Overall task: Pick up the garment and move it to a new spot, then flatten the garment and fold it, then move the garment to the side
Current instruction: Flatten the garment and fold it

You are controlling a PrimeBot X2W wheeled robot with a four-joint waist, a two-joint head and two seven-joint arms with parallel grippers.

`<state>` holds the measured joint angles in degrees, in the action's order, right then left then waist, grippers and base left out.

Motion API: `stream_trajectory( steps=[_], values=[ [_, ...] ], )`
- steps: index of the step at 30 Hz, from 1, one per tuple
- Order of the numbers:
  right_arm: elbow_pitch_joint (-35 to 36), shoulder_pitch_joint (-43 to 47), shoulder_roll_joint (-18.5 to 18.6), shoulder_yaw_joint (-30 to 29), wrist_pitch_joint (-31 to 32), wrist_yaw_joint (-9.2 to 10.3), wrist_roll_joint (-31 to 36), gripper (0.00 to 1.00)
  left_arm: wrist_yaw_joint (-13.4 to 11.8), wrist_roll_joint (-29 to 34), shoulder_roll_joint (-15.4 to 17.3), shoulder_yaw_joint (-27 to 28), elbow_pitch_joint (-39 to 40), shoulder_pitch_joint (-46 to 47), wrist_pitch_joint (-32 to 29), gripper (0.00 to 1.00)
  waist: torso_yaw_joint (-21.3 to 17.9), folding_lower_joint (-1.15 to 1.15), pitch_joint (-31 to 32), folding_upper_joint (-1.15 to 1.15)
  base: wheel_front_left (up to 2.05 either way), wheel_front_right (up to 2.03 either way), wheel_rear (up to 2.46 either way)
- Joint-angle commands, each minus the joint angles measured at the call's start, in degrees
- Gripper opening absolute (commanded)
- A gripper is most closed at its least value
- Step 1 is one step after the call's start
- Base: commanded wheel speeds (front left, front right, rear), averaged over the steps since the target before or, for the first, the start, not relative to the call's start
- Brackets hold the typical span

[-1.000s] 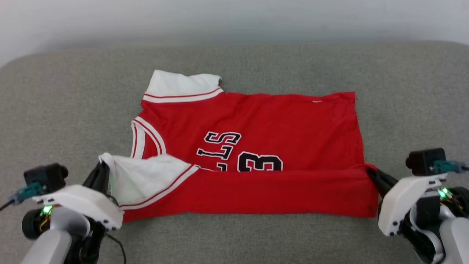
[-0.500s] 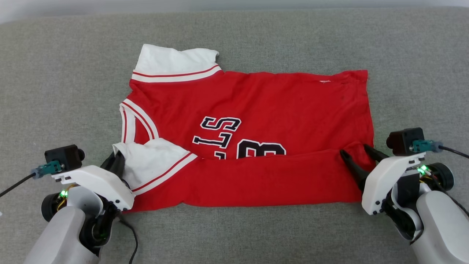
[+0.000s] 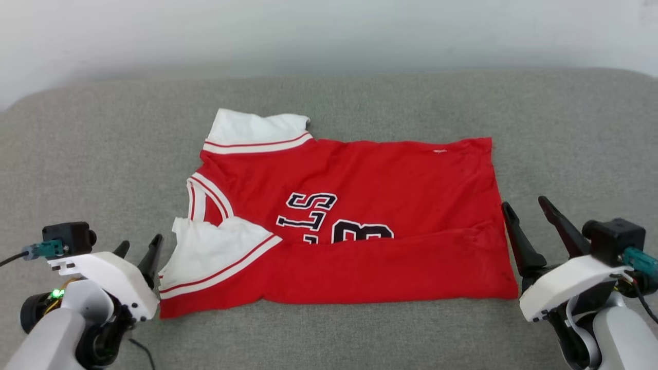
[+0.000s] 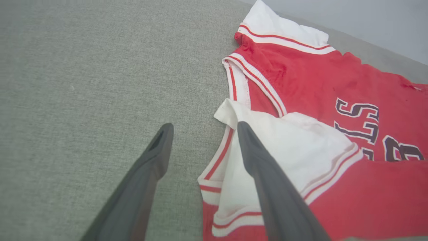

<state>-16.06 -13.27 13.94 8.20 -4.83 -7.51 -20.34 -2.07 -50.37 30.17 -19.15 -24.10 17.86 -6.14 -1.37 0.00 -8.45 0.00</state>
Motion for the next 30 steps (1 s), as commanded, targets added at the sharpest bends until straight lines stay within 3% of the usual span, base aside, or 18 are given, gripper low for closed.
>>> stream_trajectory(
  steps=[1, 5, 11, 20, 24, 25, 26, 27, 30],
  values=[
    [1.09, 0.84, -0.70, -0.50, -0.55, 0.04, 0.70, 1.00, -0.07, 0.15, 0.90, -0.35, 0.91, -0.95, -1.47, 1.00, -0.38, 0.00, 1.97, 0.00, 0.00, 0.00, 0.00],
    [5.76, 4.41, -2.78, -2.10, -0.75, 0.04, 3.07, 1.00, 0.86, -2.21, 5.10, -1.79, 5.43, -2.72, -11.23, 1.00, -0.96, 0.00, 3.83, 0.00, 0.00, 0.00, 0.00],
    [12.46, 7.24, -4.66, -2.04, 1.38, 0.04, 4.31, 1.00, -0.35, -6.27, 10.58, -2.98, 11.09, -4.90, -24.99, 1.00, -2.81, 0.00, 3.03, 0.00, 0.00, 0.00, 0.00],
    [17.09, 6.38, -6.16, -2.02, 2.57, 0.04, 4.51, 1.00, -1.19, -8.72, 11.77, -3.53, 10.87, -4.71, -30.88, 1.00, -6.31, 0.00, -2.77, 0.00, 0.00, 0.00, 0.00],
    [17.12, 6.24, -6.37, -2.47, 2.76, 0.04, 4.12, 1.00, -0.43, -9.92, 9.45, -4.91, 8.21, -4.88, -32.09, 1.00, -7.31, 0.00, -4.46, 0.00, 0.00, 0.00, 0.00],
    [16.94, 6.26, -6.35, -2.72, 2.88, 0.04, 4.05, 1.00, 0.01, -10.21, 8.57, -5.51, 7.49, -5.21, -32.49, 0.81, -7.45, 0.00, -4.61, 0.00, 0.00, 0.00, 0.00],
    [16.75, 6.35, -6.36, -3.01, 3.14, 0.04, 3.91, 1.00, 0.40, -10.69, 7.62, -6.16, 6.89, -5.45, -32.91, 0.37, -7.55, 0.00, -4.71, 0.00, 0.00, 0.00, 0.00],
    [16.69, 6.44, -6.39, -3.27, 3.30, 0.04, 3.60, 1.00, 0.84, -11.47, 6.40, -6.47, 6.47, -5.69, -33.19, 0.01, -7.57, 0.00, -4.76, 0.00, 0.00, 0.00, 0.00],
    [16.33, 6.88, -5.86, -4.05, 5.28, 0.04, 2.59, 1.00, 1.74, -11.92, 4.58, -7.20, 5.60, -5.79, -32.72, 0.00, -7.35, 0.00, -4.35, 0.00, 0.00, 0.00, 0.00]
  ],
)
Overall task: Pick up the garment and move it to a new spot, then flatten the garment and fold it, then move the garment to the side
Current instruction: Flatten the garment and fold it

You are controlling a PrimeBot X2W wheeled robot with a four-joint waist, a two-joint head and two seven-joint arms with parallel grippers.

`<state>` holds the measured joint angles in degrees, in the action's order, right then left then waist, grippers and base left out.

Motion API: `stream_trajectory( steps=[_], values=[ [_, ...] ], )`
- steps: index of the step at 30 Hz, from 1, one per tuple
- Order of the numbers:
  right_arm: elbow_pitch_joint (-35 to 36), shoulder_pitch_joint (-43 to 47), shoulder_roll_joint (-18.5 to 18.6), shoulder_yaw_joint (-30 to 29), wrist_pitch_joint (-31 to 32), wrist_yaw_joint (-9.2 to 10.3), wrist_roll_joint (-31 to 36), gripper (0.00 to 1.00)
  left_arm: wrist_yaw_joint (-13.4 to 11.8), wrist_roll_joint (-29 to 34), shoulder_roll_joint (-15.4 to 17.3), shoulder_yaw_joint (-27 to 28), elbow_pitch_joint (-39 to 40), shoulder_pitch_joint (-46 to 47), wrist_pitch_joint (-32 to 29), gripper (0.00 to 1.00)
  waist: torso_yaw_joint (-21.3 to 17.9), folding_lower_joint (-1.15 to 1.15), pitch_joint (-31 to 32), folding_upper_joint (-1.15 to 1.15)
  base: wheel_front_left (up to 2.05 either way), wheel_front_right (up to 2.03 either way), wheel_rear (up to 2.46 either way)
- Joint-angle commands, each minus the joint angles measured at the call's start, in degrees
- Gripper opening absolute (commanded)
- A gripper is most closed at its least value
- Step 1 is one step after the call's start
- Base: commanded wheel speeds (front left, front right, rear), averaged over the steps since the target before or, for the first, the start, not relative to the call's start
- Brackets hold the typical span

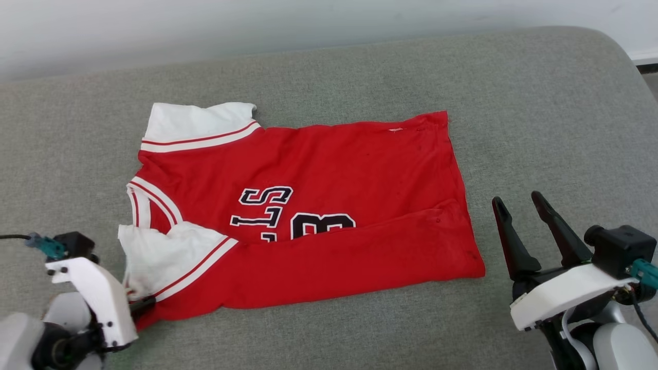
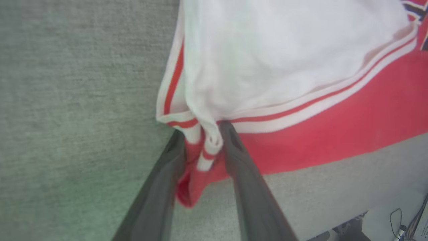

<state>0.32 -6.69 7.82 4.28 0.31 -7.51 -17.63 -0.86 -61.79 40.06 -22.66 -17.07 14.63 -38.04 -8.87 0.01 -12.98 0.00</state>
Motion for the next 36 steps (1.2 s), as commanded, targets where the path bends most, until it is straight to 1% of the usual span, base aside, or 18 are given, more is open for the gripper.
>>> stream_trajectory(
  steps=[1, 4, 6, 8, 11, 15, 16, 19, 22, 23, 24, 26, 27, 28, 29, 36],
  values=[
    [-0.48, 0.54, 0.64, -0.46, 1.47, 0.04, -0.74, 1.00, 0.65, -0.45, -5.25, -3.57, -1.50, -2.41, -0.29, 0.00, 0.36, -0.01, 0.48, 0.00, 0.00, 0.00, 0.00],
    [-1.28, 0.72, 1.63, -1.45, 6.41, 0.04, -2.82, 1.00, 1.18, 0.58, -5.01, -2.85, -1.17, -1.66, 1.97, 0.00, 1.19, -0.01, 1.57, 0.00, 0.00, 0.00, 0.00],
    [-2.03, 0.55, 2.79, -2.23, 10.94, 0.04, -3.57, 1.00, 1.27, 1.50, -4.35, -2.41, -0.59, -0.95, 3.38, 0.00, 1.88, -0.01, 2.25, 0.00, 0.00, 0.00, 0.00],
    [-2.84, -0.04, 3.80, -3.03, 16.15, 0.04, -4.78, 1.00, 1.17, 2.36, -4.19, -2.09, 0.57, -0.17, 4.71, 0.00, 2.73, -0.01, 2.77, 0.00, 0.00, 0.00, 0.00],
    [-4.46, -1.27, 5.48, -4.07, 25.74, 0.04, -5.88, 1.00, 0.62, 3.66, -3.51, -1.65, 2.92, 0.96, 6.33, 0.00, 3.94, -0.01, 2.90, 0.00, 0.00, 0.00, 0.00],
    [-5.99, -3.84, 6.76, -4.10, 37.49, 0.04, -7.07, 1.00, 0.26, 5.42, -3.33, -1.75, 6.52, 2.48, 7.60, 0.00, 5.79, -0.01, 1.58, 0.00, 0.00, 0.00, 0.00],
    [-5.99, -3.84, 6.76, -4.10, 37.49, 0.04, -7.07, 1.00, 0.26, 5.42, -3.33, -1.75, 6.52, 2.48, 7.60, 0.00, 5.79, -0.01, 1.58, 0.00, 0.00, 0.00, 0.00],
    [-7.12, -5.79, 6.57, -3.46, 43.38, 0.04, -7.46, 1.00, -0.09, 6.50, -3.46, -1.99, 9.09, 3.62, 7.96, 0.00, 7.11, -0.01, 0.11, 0.00, 0.00, 0.00, 0.00],
    [-8.85, -7.64, 5.59, -2.42, 46.34, 0.04, -7.39, 1.00, -0.32, 7.31, -3.80, -2.29, 10.83, 4.67, 8.33, 0.00, 8.16, -0.01, -1.31, 0.00, 0.00, 0.00, 0.00],
    [-9.83, -8.05, 5.40, -2.23, 47.01, 0.04, -7.43, 1.00, -0.39, 7.60, -3.90, -2.42, 11.16, 4.85, 8.52, 0.00, 8.43, -0.01, -1.65, 0.00, 0.00, 0.00, 0.00],
    [-13.17, -8.50, 4.08, -0.98, 48.41, 0.03, -8.21, 1.00, -0.28, 7.94, -4.28, -2.77, 11.61, 5.13, 8.87, 0.00, 9.14, -0.01, -2.23, 0.00, 0.00, 0.00, 0.00],
    [-15.11, -8.41, 3.24, 0.04, 49.10, 0.03, -9.04, 0.99, -0.22, 8.00, -4.44, -2.81, 11.42, 5.00, 9.22, 0.00, 9.42, -0.01, -2.34, 0.00, 0.00, 0.00, 0.00],
    [-15.68, -8.38, 2.96, 0.48, 49.18, 0.02, -9.23, 0.47, -0.17, 8.03, -4.56, -2.89, 11.25, 4.80, 9.36, 0.00, 9.53, -0.01, -2.33, 0.00, 0.00, 0.00, 0.00],
    [-16.03, -8.51, 2.97, 0.91, 49.00, -0.05, -9.38, 0.17, -0.10, 8.12, -4.61, -3.03, 11.07, 4.57, 9.51, 0.00, 9.62, -0.01, -2.32, 0.00, 0.00, 0.00, 0.00],
    [-16.36, -8.77, 3.03, 1.19, 48.80, -0.05, -9.62, 0.00, -0.01, 8.16, -4.69, -3.10, 10.99, 4.45, 9.60, 0.00, 9.69, -0.01, -2.30, 0.00, 0.00, 0.00, 0.00],
    [-15.57, -10.50, 5.03, 1.94, 46.32, -0.04, -9.66, 0.00, -0.14, 8.02, -5.21, -2.69, 9.64, 2.89, 11.81, 0.00, 9.29, -0.01, -0.01, 0.00, 0.00, 0.00, 0.00]
  ],
)
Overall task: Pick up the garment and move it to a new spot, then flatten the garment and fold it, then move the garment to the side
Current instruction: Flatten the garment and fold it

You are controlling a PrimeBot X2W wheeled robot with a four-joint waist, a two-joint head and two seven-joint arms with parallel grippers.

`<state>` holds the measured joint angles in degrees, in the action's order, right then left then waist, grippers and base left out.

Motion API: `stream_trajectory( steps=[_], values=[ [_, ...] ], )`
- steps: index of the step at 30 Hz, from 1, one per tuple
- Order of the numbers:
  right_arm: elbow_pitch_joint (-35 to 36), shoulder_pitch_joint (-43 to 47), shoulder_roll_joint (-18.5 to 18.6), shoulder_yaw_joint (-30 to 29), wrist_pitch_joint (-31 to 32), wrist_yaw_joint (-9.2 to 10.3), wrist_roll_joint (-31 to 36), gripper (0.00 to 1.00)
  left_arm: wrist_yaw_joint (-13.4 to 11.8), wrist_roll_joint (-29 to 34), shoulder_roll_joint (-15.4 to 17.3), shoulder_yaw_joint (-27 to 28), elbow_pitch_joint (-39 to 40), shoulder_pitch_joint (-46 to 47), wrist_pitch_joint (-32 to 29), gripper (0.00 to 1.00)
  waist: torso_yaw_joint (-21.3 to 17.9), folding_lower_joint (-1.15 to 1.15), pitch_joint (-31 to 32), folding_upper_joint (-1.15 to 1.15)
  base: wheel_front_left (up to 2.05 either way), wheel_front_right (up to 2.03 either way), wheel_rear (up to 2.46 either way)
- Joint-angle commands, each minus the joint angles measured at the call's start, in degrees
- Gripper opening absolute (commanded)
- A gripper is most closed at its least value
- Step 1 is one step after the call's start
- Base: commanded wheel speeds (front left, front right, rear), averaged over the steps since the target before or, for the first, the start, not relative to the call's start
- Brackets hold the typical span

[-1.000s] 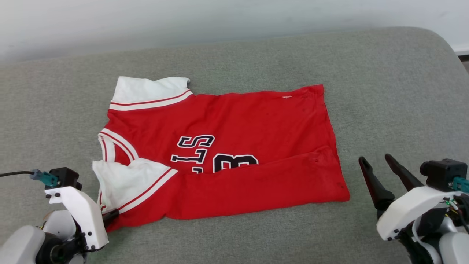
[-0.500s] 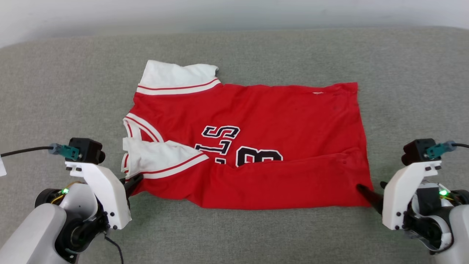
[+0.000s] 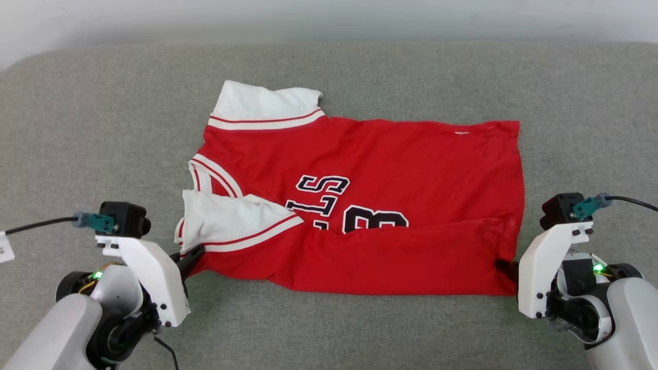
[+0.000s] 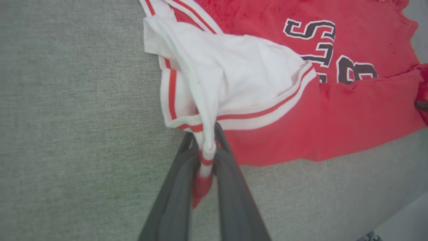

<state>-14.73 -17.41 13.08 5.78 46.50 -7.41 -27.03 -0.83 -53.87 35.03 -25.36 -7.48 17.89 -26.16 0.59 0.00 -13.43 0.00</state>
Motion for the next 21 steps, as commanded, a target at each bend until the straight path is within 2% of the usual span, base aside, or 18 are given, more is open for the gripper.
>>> stream_trajectory(
  steps=[1, 11, 16, 21],
  values=[
    [-0.44, 0.19, 0.03, 0.40, -0.06, -0.14, -0.45, 0.00, -0.35, 0.03, -0.31, 0.35, -0.11, -0.60, 0.67, 0.00, -0.25, 0.00, 1.09, 0.00, 0.00, 0.00, 0.00],
    [-0.52, 3.47, 1.90, 2.26, -2.13, -0.14, -2.24, 0.00, -3.67, -1.33, -1.29, 1.79, 0.01, -7.03, 4.09, 0.00, -1.00, 0.00, 9.68, 0.00, 0.00, 0.00, 0.00],
    [0.13, 6.44, 2.74, 2.58, -1.77, -0.13, -3.37, 0.00, -5.67, -1.87, 0.00, 2.53, 2.69, -11.59, 4.34, 0.00, -1.14, 0.00, 13.26, 0.00, 0.00, 0.00, 0.00],
    [1.47, 9.73, 3.39, 2.04, -1.15, -0.13, -3.93, 0.00, -7.49, -3.56, 1.29, 2.95, 5.34, -16.82, 3.10, 0.00, -1.21, 0.00, 14.26, 0.00, 0.00, 0.00, 0.00]
  ],
)
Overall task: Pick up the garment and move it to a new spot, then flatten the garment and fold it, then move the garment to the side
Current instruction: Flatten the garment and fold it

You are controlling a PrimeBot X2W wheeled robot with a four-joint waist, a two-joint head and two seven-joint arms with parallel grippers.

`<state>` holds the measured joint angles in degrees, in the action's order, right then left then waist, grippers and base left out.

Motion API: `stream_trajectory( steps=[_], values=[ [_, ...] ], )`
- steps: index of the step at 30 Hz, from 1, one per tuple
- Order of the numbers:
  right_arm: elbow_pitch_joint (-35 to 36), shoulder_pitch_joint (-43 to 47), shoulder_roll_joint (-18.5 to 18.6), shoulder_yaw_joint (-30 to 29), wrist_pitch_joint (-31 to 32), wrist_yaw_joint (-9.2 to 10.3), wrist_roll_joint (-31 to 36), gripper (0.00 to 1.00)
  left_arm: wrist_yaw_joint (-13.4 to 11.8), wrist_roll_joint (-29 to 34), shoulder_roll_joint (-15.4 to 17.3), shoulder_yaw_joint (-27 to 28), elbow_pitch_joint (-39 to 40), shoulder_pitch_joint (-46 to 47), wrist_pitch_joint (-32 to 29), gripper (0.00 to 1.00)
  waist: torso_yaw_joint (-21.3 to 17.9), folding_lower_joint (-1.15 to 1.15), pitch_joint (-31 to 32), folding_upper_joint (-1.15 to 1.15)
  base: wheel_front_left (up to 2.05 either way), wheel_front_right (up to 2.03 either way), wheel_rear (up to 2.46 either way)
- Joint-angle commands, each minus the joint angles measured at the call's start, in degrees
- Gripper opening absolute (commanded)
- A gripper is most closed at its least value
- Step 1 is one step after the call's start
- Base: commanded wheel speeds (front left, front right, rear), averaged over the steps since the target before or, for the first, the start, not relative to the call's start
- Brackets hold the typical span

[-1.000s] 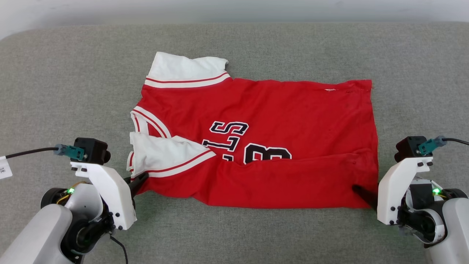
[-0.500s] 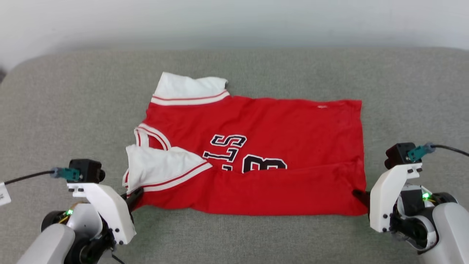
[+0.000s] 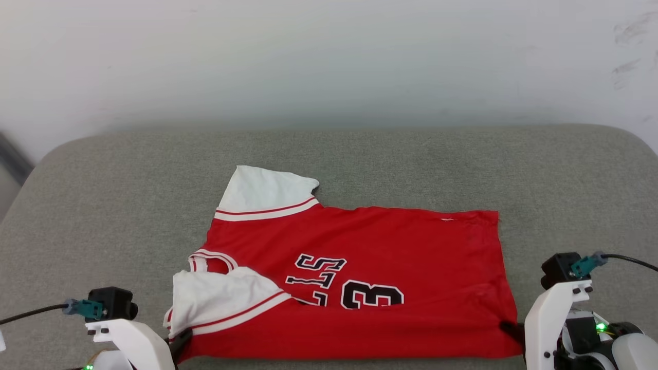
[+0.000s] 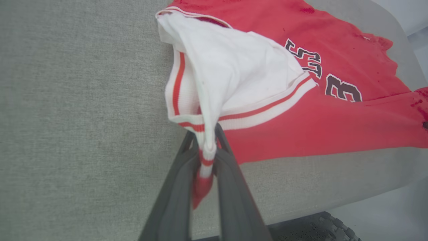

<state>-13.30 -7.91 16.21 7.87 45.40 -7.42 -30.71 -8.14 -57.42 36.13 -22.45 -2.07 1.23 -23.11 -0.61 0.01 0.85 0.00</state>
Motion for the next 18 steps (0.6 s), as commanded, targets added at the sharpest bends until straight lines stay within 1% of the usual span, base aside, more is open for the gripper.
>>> stream_trajectory(
  steps=[1, 3, 4, 5, 6, 7, 10, 12, 14, 15, 18],
  values=[
    [0.09, 0.97, 0.15, -0.29, -0.11, -0.12, -0.28, 0.00, -0.32, -0.28, 0.13, -0.06, 0.18, -0.79, -0.16, 0.00, 0.01, -0.01, -0.04, 0.00, 0.00, 0.00, 0.00],
    [-0.12, 2.22, -0.40, -0.64, -0.72, -0.05, -0.32, 0.00, -0.23, -1.21, -0.82, -0.39, -0.11, -1.79, -0.32, 0.00, -0.03, -0.01, -0.22, 0.00, 0.00, 0.00, 0.00],
    [-0.35, 2.72, -0.67, -0.70, -1.25, -0.05, -0.32, 0.24, 0.05, -1.77, -1.49, -0.62, -0.69, -2.00, -0.56, 0.00, -0.04, -0.01, -0.29, 0.00, 0.00, 0.00, 0.00],
    [-0.66, 3.23, -1.00, -0.99, -1.96, -0.05, -0.57, 0.82, 0.48, -2.28, -1.89, -1.04, -1.39, -2.12, -1.11, 0.01, -0.08, -0.01, -0.40, 0.00, 0.00, 0.00, 0.00],
    [-0.97, 3.66, -1.17, -1.40, -2.97, -0.05, -0.68, 1.00, 0.61, -2.53, -2.21, -1.30, -2.22, -1.92, -1.38, 0.41, -0.09, -0.01, -0.54, 0.00, 0.00, 0.00, 0.00],
    [-1.13, 3.94, -1.07, -1.43, -4.18, -0.05, -0.33, 1.00, 0.87, -2.57, -2.50, -1.27, -3.03, -1.24, -1.19, 1.00, -0.11, -0.01, -0.68, 0.00, 0.00, 0.00, 0.00],
    [-0.21, 4.42, -0.69, -0.22, -9.47, -0.05, -0.15, 1.00, 1.40, -2.52, -3.46, -0.89, -5.13, 0.03, 0.17, 1.00, -0.74, -0.01, -0.99, 0.00, 0.00, 0.00, 0.00],
    [0.50, 4.78, 0.53, 0.67, -13.82, -0.05, 1.15, 1.00, 1.79, -2.13, -3.30, -0.22, -5.70, 0.92, 1.41, 1.00, -1.18, -0.01, -1.00, 0.00, 0.00, 0.00, 0.00],
    [1.75, 4.75, 0.64, 0.64, -18.68, -0.05, 2.68, 1.00, 2.01, -1.88, -3.06, 0.36, -5.59, 1.57, 2.37, 1.00, -1.74, -0.01, -0.82, 0.00, 0.00, 0.00, 0.00],
    [2.22, 4.66, 0.91, 0.61, -20.72, -0.05, 3.97, 1.00, 1.96, -1.52, -2.81, 0.76, -5.33, 1.99, 3.05, 1.00, -2.04, -0.01, -0.74, 0.00, 0.00, 0.00, 0.00],
    [3.76, 3.97, 0.15, -0.84, -26.30, -0.05, 7.03, 1.00, 1.29, 0.67, -2.07, 1.77, -4.40, 3.89, 5.69, 1.00, -2.92, -0.01, -0.61, 0.00, 0.00, 0.00, 0.00]
  ],
)
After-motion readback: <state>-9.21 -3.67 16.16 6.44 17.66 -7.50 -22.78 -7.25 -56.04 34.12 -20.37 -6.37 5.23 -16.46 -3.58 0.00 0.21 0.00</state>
